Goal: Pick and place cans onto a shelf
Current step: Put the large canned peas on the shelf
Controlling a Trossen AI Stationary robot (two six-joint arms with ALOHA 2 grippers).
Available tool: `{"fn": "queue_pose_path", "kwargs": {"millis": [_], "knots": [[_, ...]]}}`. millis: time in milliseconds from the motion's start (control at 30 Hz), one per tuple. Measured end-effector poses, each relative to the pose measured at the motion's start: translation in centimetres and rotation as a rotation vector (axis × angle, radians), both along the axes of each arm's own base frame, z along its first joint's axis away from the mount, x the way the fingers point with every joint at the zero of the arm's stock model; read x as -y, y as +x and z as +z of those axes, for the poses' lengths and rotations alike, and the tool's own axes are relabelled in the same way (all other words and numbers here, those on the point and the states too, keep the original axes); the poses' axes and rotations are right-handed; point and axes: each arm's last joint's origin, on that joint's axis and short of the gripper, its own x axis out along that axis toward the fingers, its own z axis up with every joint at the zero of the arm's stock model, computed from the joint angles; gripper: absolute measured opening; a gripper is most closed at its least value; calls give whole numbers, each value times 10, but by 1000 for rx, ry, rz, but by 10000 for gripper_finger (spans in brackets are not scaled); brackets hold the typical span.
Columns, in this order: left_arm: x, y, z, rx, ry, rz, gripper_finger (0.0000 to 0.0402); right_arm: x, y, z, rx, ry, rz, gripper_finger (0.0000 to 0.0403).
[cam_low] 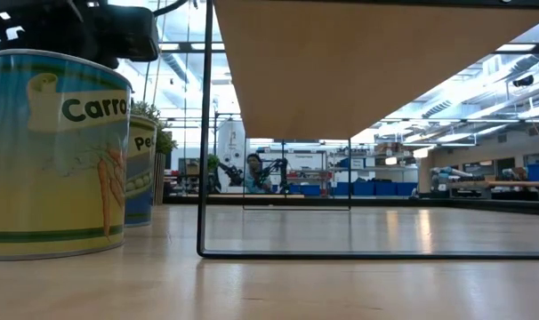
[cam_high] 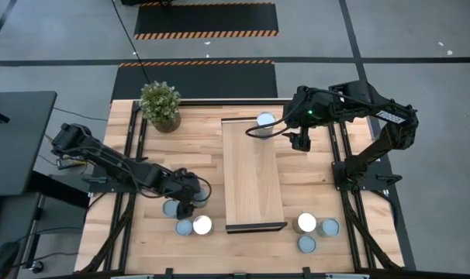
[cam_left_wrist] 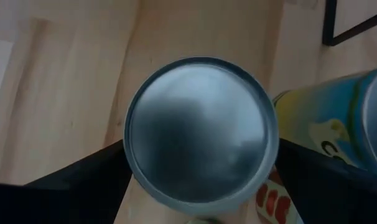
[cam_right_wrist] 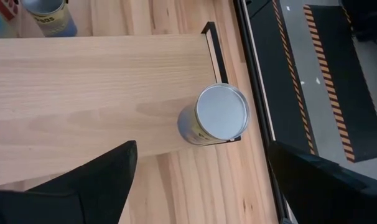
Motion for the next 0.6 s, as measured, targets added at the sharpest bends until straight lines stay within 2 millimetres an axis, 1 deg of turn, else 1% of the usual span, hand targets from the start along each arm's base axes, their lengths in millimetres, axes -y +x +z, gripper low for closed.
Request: {"fn": "queue_pose_path", "kwargs": {"millis": [133, 300, 467, 533, 600], "knots": [[0, 2, -3, -10, 6, 3, 379, 0, 0, 0, 1, 0, 0, 370], [-4, 7, -6, -8, 15, 5, 359, 0, 0, 0, -1, 0, 0, 370], [-17, 11, -4, 8, 10, 40, 321, 0, -3, 0, -19, -10, 13, 370], [-25, 11, 2, 31, -12, 43, 308, 1, -7, 2, -14, -15, 11, 370], [-33, 11, 8, 50, -42, 39, 307, 3, -11, 4, -3, -15, 2, 370]]}}
